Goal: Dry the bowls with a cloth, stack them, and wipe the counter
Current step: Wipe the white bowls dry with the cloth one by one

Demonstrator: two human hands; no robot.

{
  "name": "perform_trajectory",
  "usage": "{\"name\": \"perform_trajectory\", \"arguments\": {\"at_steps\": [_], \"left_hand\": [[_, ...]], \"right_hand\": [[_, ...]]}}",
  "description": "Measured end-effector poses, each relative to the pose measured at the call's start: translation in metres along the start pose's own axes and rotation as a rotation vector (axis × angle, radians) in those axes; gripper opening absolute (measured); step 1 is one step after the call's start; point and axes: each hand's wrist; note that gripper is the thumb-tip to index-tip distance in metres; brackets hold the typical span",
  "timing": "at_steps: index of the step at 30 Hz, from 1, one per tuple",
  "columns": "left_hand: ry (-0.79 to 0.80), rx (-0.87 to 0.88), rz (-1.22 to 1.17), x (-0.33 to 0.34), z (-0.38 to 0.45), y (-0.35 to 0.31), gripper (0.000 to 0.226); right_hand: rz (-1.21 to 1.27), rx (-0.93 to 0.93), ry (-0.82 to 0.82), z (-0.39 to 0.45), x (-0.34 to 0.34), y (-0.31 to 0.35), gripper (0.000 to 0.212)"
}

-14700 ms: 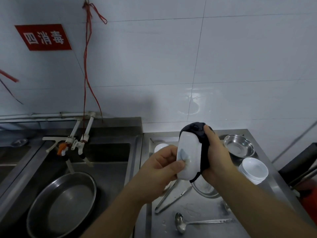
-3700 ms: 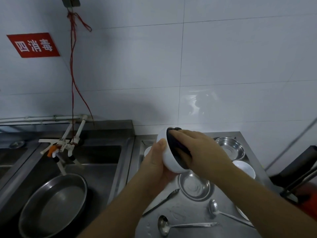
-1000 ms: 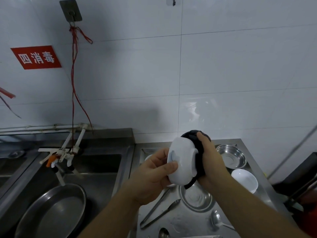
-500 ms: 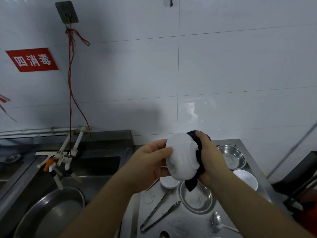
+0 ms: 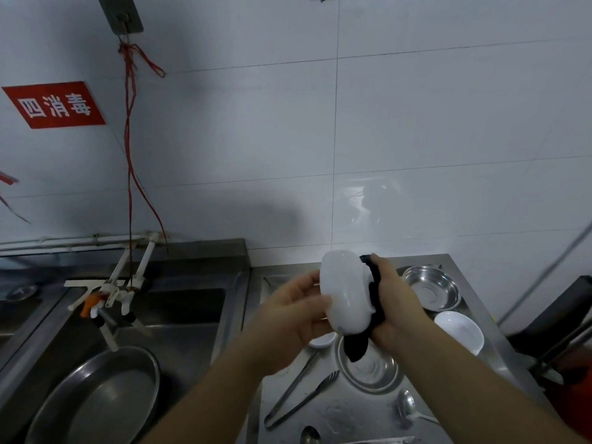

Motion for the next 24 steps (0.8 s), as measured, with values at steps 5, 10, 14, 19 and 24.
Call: {"name": "perform_trajectory", "arguments": {"at_steps": [5, 10, 14, 19, 24], "left_hand": [[-0.031, 0.002, 0.045, -0.005, 0.003, -0.012, 0.026], [0.026, 0.124, 0.301, -0.001, -0.002, 0.014, 0.030], [0.030, 0.095, 0.372, -0.001, -0.002, 0.013, 0.041], [-0.047, 0.061, 0.223, -0.006, 0.005, -0.005, 0.041], [-0.182, 0.169, 0.338, 0.003, 0.008, 0.014, 0.032]], "right_hand": [[-0.009, -0.057, -0.023, 0.003, 0.004, 0.000, 0.026], [0.106, 0.056, -0.027, -0.002, 0.007, -0.006, 0.031], [0.054, -0.001, -0.052, -0.002, 0.009, -0.001, 0.030], [0.000, -0.076, -0.108, 0.000, 0.013, -0.002, 0.035], [0.017, -0.064, -0.170, -0.009, 0.019, -0.019, 0.026]]}}
Point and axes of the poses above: each hand's wrist, its own z-axis towards the middle knuckle, its own x-axis out of the palm, y = z × x, and after that the axes turned 1 degree about z, right-handed
